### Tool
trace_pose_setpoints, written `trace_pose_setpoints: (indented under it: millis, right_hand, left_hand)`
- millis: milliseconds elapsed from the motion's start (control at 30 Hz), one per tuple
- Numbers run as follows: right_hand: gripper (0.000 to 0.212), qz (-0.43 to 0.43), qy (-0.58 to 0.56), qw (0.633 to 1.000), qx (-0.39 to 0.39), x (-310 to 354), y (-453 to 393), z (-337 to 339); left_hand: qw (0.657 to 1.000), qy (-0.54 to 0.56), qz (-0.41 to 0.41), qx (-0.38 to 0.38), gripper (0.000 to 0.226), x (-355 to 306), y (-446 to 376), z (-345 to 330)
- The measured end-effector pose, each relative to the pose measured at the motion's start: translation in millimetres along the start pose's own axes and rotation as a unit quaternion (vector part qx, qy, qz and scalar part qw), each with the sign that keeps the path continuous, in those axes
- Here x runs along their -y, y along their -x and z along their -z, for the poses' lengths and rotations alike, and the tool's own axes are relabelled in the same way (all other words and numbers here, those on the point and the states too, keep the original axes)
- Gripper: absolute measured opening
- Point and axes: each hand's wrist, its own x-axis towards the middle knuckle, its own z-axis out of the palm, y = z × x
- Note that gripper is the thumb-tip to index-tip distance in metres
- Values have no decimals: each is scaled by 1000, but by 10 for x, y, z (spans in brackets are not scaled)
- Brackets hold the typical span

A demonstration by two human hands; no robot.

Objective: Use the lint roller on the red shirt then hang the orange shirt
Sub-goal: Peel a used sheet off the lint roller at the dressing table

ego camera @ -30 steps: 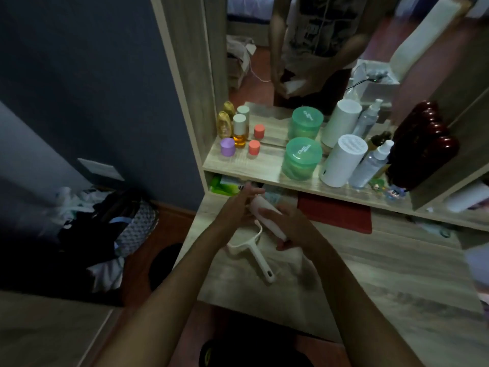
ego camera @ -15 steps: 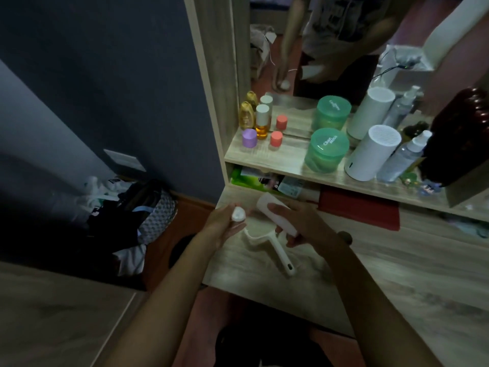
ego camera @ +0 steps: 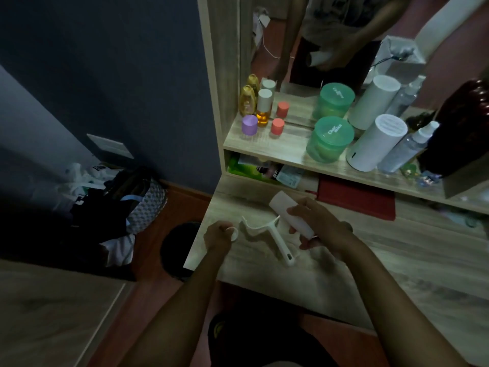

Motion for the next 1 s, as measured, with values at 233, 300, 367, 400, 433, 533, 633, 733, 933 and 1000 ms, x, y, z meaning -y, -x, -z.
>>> trace_pose_setpoints:
  millis: [233,300,367,400,433,533,633,733,933,1000]
  right_hand:
    - [28,15,-12,1000,21,-5,-10,-76]
    - [31,21,-12,999,26,40,-28,-132]
    - [31,26,-19,999,38,70,-50,-217]
    - [29,35,-19,998,47,79,-59,-265]
    - [25,47,-16,997,56,77,-74,-310]
    - [18,73,-25,995,67,62,-106,-415]
    - [22,69,-66,993,66,49,-162,-479]
    - [15,82,-155,983,61,2,-237,-479]
    - [6,35,-237,969,66,-173,-375,-518]
    - [14,-2,-248,968,47,-242,-450,-556]
  left_hand:
    - [998,29,-22,-51,37,-102,4,17]
    - [990,118,-68,-34,30,-344,147,129]
    - [972,221,-69,40,21,-637,318,260]
    - [958,268,-54,87,22,-766,392,327]
    - [946,296,-37,128,23,-875,464,402]
    - [944,283,-30,169,23,-1005,548,584]
    - [957,255,-48,129,25,-998,541,719]
    - [956,282,-34,75,25,-913,477,810]
    - [964,254,-69,39,27,-828,442,840]
    - [964,260,-57,20,26,-809,410,825]
